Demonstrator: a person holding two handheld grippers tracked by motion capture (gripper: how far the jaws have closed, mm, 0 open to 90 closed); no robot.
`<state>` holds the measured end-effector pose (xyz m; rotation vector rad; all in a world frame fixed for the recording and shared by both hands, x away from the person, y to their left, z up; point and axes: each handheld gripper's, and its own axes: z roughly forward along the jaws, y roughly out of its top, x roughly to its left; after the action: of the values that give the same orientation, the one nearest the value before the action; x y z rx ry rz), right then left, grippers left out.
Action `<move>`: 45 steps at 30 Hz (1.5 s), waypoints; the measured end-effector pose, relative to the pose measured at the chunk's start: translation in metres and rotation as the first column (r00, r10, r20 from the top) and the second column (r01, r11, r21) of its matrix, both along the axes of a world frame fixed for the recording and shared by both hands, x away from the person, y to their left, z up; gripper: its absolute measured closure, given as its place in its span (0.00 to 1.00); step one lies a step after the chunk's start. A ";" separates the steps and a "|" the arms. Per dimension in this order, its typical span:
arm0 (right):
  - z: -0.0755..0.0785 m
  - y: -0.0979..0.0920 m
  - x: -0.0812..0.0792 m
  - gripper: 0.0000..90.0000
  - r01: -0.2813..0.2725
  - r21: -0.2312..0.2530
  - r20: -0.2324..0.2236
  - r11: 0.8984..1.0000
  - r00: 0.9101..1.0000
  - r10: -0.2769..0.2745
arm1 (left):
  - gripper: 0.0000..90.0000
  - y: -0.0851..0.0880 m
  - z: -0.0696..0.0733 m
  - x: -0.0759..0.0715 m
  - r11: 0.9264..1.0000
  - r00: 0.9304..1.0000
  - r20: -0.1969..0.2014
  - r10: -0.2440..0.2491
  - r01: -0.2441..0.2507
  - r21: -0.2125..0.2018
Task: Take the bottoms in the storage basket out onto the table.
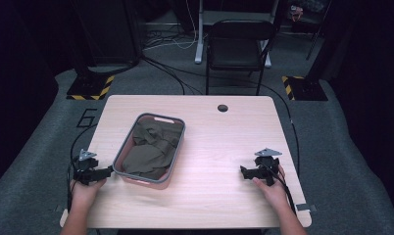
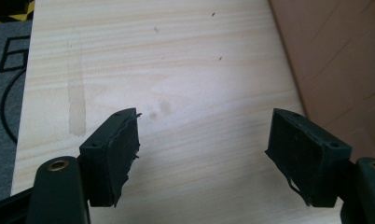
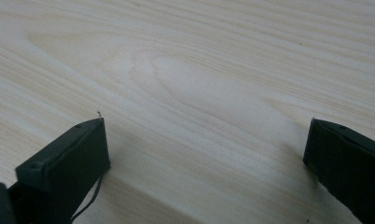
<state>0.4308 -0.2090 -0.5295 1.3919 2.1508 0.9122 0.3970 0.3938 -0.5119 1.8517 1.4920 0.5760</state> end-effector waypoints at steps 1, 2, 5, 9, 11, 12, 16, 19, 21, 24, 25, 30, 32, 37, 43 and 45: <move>0.000 0.000 0.000 0.00 -0.001 0.002 0.001 1.000 1.000 0.001 | 0.27 0.000 0.002 -0.001 1.000 1.000 0.001 0.001 -0.001 0.002; 0.000 0.000 0.000 0.00 0.001 0.000 0.001 1.000 1.000 -0.001 | 0.28 -0.001 0.003 -0.001 1.000 1.000 0.005 0.004 -0.004 0.003; 0.000 0.000 0.000 0.00 -0.001 0.002 0.001 1.000 1.000 0.001 | 0.28 -0.001 0.010 -0.004 1.000 1.000 -0.022 0.011 -0.011 -0.003; 0.000 0.000 0.000 0.00 0.000 0.000 0.000 1.000 1.000 0.000 | 0.28 -0.001 0.014 -0.006 1.000 1.000 -0.013 0.015 -0.016 -0.006; 0.000 0.000 0.000 0.00 -0.001 0.002 0.001 1.000 1.000 0.001 | 0.29 -0.001 0.015 -0.006 1.000 1.000 0.002 0.019 -0.019 -0.007; 0.000 0.000 0.000 0.00 -0.001 0.002 0.001 1.000 1.000 0.001 | 0.29 0.000 0.017 -0.007 1.000 1.000 -0.001 0.014 -0.014 -0.001; 0.000 0.000 0.000 0.00 -0.001 0.002 0.000 1.000 1.000 0.001 | 0.30 0.004 0.023 -0.009 1.000 1.000 -0.002 0.015 -0.015 -0.004; 0.000 0.000 0.000 0.00 -0.001 0.002 0.001 1.000 1.000 0.001 | 0.29 0.008 0.027 -0.010 0.999 1.000 -0.004 0.024 -0.024 -0.023; 0.000 0.000 0.000 0.00 0.000 0.000 0.001 1.000 1.000 0.000 | 0.27 0.012 0.030 -0.011 0.998 0.999 -0.002 0.043 -0.043 -0.048; 0.000 0.000 0.000 0.00 0.001 0.000 0.001 1.000 1.000 -0.001 | 0.26 0.014 0.034 -0.013 0.996 0.999 -0.003 0.046 -0.046 -0.070; 0.000 0.000 0.000 0.00 -0.001 0.002 0.001 1.000 1.000 0.001 | 0.26 0.015 0.035 -0.014 0.996 0.999 0.003 0.052 -0.052 -0.071; 0.000 0.000 0.000 0.00 -0.001 0.001 0.001 1.000 1.000 0.001 | 0.23 0.016 0.040 -0.016 0.995 0.998 0.006 0.056 -0.055 -0.088; 0.000 0.000 0.000 0.00 0.000 0.000 0.000 1.000 1.000 0.000 | 0.23 0.017 0.043 -0.016 0.996 0.999 0.005 0.045 -0.044 -0.083; 0.000 0.000 0.000 0.00 -0.001 0.002 0.000 1.000 1.000 0.001 | 0.23 0.015 0.049 -0.018 0.995 0.999 0.009 0.040 -0.039 -0.086; 0.000 0.000 0.000 0.00 0.000 0.000 0.000 1.000 1.000 0.000 | 0.22 0.011 0.057 -0.020 0.996 1.000 0.017 0.024 -0.022 -0.088; 0.000 0.000 0.000 0.00 0.000 0.000 0.000 1.000 1.000 0.000 | 0.21 0.009 0.060 -0.021 0.996 1.000 0.020 0.019 -0.017 -0.084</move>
<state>0.4308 -0.2090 -0.5295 1.3918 2.1507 0.9119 0.3762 0.4029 -0.4518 1.7644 1.4980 0.5321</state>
